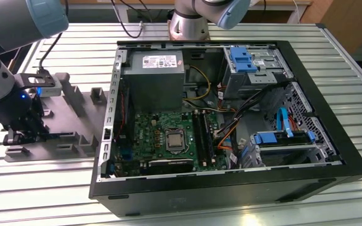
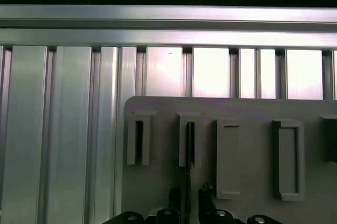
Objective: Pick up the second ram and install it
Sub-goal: 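Pick up the second ram and move it above second insertion slot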
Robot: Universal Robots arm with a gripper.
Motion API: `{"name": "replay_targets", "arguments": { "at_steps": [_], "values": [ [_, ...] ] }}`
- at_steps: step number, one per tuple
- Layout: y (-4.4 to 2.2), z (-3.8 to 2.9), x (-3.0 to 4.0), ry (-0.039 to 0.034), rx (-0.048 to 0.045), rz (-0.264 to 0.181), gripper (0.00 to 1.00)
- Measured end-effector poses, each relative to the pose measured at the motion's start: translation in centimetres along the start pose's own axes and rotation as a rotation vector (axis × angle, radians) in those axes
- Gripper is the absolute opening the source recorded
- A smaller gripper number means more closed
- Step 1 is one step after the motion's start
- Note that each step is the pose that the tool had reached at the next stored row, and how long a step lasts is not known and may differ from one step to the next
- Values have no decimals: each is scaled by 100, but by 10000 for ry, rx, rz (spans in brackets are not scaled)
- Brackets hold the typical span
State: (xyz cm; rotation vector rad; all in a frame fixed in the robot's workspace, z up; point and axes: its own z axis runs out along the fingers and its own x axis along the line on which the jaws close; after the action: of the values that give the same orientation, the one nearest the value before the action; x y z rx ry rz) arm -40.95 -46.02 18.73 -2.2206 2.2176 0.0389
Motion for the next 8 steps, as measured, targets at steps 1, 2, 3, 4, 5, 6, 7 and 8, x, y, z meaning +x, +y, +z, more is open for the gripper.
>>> {"name": "replay_targets", "arguments": {
  "at_steps": [1,2,3,4,5,6,7,8],
  "values": [
    [0,1,0,-1,1,0,28],
    [0,1,0,-1,2,1,28],
    [0,1,0,-1,1,0,28],
    [0,1,0,-1,1,0,27],
    [0,1,0,-1,2,0,27],
    [0,1,0,-1,1,0,27],
    [0,2,0,-2,2,0,20],
    [0,2,0,-1,1,0,20]
  ]
}}
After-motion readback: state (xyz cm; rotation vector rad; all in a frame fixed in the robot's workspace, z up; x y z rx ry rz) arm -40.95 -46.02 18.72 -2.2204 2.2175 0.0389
